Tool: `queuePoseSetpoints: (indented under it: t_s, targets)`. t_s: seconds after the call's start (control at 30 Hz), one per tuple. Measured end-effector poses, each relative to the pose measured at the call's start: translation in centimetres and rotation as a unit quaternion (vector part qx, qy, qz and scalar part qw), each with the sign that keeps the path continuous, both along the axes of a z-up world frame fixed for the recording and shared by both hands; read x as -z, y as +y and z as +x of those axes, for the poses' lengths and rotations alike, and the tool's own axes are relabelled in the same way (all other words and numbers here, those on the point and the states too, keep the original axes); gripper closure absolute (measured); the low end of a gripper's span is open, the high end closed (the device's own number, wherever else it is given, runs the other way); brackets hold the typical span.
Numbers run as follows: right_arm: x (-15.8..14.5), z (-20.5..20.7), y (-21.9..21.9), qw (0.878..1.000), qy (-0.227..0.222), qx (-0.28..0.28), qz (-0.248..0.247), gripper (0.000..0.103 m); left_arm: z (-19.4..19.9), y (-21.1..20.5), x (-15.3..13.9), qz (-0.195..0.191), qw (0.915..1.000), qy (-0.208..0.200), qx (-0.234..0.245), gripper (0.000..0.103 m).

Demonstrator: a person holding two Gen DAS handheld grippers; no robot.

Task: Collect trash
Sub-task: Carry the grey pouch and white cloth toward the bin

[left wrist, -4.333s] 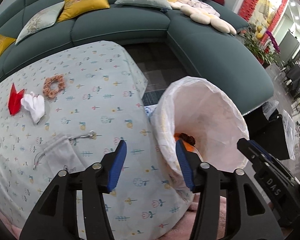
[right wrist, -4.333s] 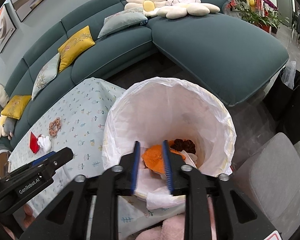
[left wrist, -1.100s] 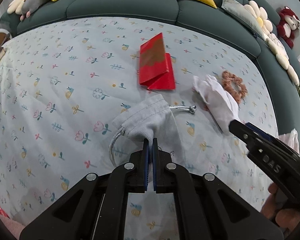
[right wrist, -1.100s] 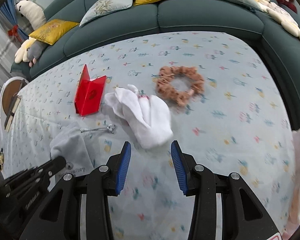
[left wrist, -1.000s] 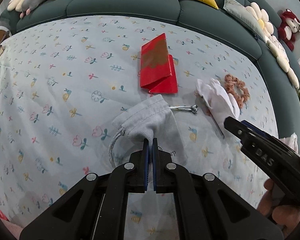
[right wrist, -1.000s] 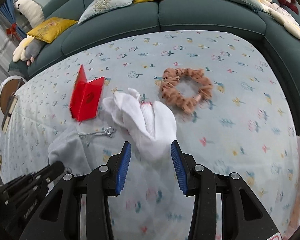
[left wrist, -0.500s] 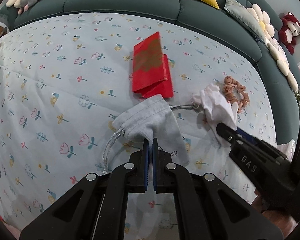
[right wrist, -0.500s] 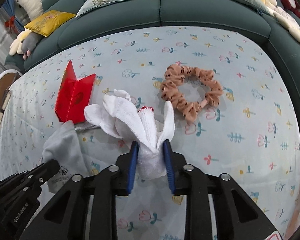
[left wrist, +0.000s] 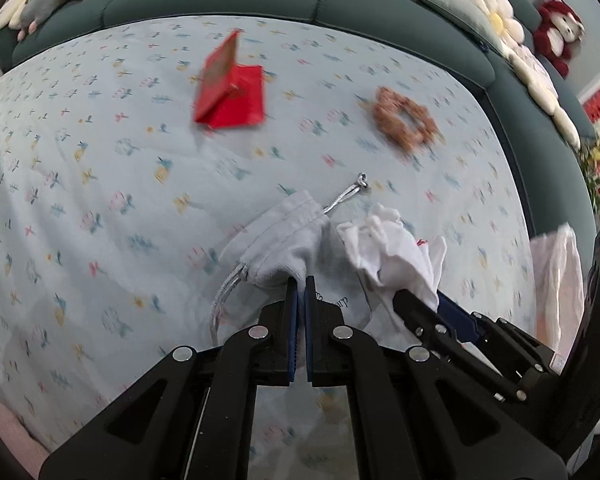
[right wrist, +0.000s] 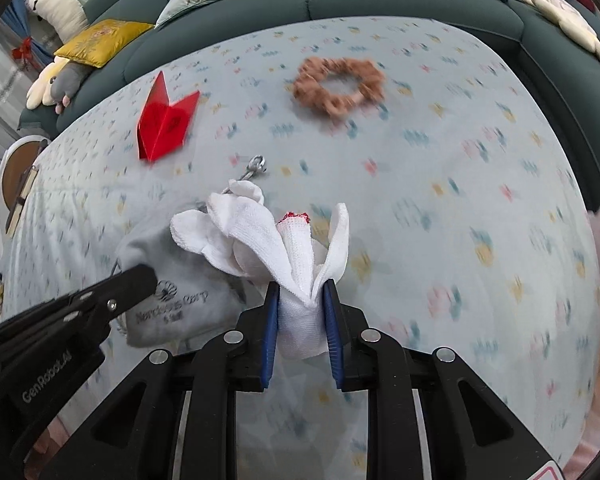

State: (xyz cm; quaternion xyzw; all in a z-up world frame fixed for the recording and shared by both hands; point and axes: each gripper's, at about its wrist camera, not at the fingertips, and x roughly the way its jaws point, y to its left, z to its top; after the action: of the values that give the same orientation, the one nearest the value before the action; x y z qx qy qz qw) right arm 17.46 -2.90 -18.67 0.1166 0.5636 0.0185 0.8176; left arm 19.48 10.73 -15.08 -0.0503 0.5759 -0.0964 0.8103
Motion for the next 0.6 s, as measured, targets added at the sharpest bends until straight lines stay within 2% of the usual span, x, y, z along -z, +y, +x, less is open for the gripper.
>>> queuePoseSetpoints:
  t_s: [0.27, 0.6]
  targets:
    - [-0.5, -5.4, -2.2, 1.0, 0.004, 0.016, -0.002, 0.082, -4.3, -2.8, -0.4, 0.011, 0.9995, 0.004, 0.03, 0.101]
    - [-5.5, -9.5, -7.5, 0.996, -0.059, 0.069, 0.008, 0.083, -7.6, -6.9, -4.0, 0.015, 0.997, -0.036, 0.068, 0.101]
